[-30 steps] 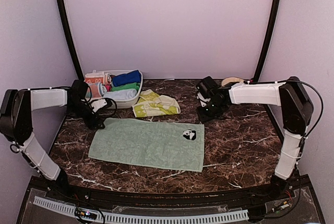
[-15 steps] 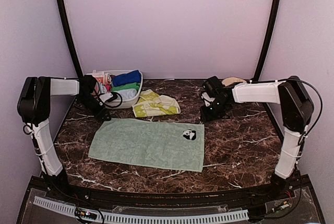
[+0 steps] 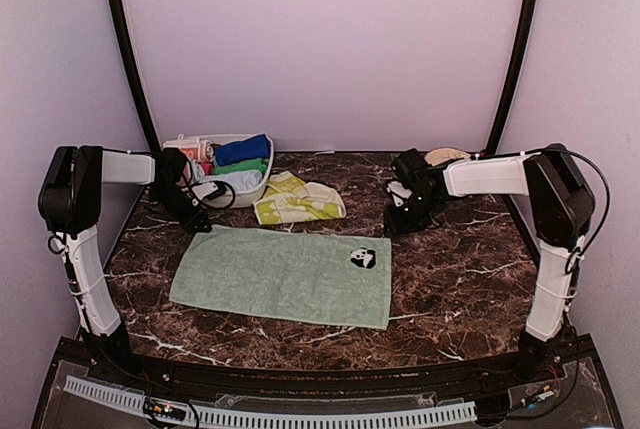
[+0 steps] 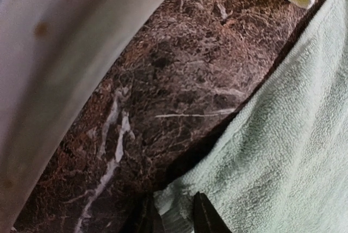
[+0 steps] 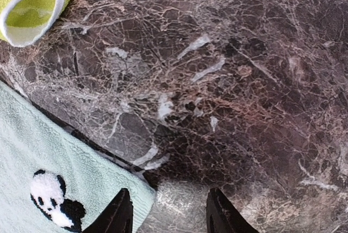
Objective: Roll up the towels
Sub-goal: Pick up the towel from the center of the board.
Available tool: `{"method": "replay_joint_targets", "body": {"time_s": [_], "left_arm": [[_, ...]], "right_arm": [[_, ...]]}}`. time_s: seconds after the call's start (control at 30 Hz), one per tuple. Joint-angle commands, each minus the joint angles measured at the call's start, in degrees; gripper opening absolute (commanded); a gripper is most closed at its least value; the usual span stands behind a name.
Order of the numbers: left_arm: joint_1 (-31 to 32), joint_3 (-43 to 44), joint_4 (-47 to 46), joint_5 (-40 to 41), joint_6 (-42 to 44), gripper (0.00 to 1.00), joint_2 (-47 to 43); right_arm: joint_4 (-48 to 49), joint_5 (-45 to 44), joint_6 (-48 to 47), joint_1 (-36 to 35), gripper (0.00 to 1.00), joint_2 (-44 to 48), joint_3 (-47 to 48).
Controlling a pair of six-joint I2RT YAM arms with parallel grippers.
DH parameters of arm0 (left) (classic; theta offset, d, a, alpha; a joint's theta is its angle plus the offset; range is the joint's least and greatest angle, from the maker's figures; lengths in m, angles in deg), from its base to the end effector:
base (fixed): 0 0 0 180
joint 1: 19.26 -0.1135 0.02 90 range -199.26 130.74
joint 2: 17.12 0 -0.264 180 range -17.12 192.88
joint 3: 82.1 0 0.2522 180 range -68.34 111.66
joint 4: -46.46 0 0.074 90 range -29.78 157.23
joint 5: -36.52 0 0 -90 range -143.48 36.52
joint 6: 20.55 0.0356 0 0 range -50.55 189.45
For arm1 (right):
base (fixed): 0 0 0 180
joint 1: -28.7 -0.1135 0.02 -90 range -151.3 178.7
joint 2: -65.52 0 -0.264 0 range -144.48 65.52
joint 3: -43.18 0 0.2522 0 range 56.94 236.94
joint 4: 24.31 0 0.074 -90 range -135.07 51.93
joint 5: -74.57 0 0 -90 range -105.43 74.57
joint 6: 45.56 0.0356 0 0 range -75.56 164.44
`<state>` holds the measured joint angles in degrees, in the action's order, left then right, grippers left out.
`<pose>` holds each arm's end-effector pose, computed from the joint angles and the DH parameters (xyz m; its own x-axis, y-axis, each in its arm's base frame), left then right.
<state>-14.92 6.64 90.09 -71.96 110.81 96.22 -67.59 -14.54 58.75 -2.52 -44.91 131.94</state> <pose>0.3919 -0.0411 0.1508 -0.5702 0.6718 -0.4729 0.7538 0.6567 0.0241 0.3357 0.2041 0.1685 -0.8802 -0.2445 -0.4068 -0.3161 0.9413 0.1183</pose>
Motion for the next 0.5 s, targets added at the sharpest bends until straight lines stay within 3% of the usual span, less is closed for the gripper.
{"method": "replay_joint_targets", "body": {"time_s": [0.0,0.27,0.47], "left_arm": [[-0.3,-0.2,2.9,0.5,0.7,0.21,0.6],[-0.3,0.3,4.8,-2.0,0.2,0.11,0.2],[-0.3,0.4,5.5,-2.5,-0.1,0.05,-0.8]], "right_arm": [[0.5,2.5,-0.8,0.3,0.47,-2.7,2.1],[2.4,8.0,0.2,0.3,0.40,-4.3,0.6],[2.2,10.8,0.9,0.3,0.10,-4.4,0.8]]}}
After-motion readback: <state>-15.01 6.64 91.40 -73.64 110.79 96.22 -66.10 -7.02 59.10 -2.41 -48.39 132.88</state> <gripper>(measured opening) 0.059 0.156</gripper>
